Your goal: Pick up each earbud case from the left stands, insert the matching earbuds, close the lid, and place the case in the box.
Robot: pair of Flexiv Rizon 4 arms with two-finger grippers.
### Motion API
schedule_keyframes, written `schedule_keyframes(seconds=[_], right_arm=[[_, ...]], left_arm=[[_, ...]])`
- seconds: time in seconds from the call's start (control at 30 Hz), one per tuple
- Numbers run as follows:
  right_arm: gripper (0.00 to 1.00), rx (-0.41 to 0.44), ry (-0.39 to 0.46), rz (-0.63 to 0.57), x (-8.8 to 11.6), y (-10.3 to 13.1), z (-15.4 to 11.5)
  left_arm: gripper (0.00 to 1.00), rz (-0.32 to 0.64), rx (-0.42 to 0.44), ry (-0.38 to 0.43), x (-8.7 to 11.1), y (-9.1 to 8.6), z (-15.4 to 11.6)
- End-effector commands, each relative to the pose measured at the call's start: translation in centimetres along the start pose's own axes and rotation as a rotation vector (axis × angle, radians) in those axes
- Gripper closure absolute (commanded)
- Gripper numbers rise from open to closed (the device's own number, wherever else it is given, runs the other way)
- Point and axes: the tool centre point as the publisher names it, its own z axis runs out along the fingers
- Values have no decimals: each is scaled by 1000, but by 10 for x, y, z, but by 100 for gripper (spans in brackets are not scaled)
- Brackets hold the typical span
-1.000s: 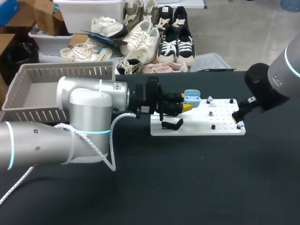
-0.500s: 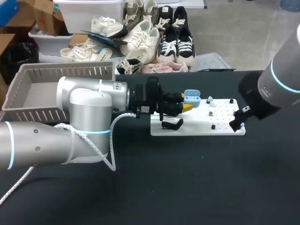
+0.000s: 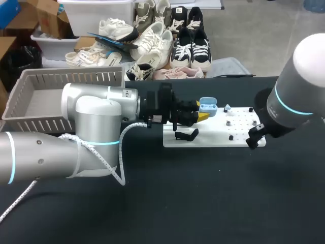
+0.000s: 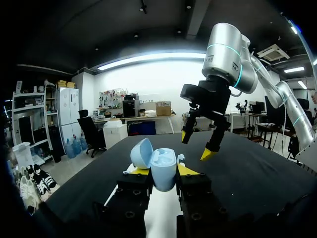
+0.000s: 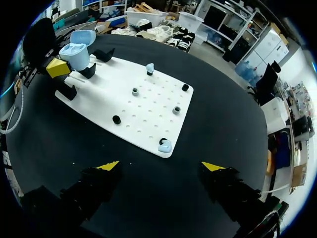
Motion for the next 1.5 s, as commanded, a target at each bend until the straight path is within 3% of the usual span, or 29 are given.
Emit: schedule_keyframes(seconds=[0.03,0.5,0.53,0.6,0.8,0.93,1.07,1.5], right_arm=[[0,37,-6,3,-3,4,11],[5,-27,4,34,-9,-2,14],[6,-27,9,36,-9,-2,14],[18,-25,13,36,-10,-3,14],[33,-26,28,44,-10,-3,14],[36,-22,40,55,-11,-2,14],[50,-20,51,68,-12,-2,14],[56,-18,69,80,-13,-4,17]], left_arm=[[100,1,-1,-3,1,0,0],[100,1,-1,-3,1,0,0],[100,1,-1,-3,1,0,0],[100,1,-1,-3,1,0,0],[100,1,-1,-3,1,0,0],[100,1,-1,-3,1,0,0],[100,1,-1,-3,1,0,0],[100,1,-1,-3,1,0,0]])
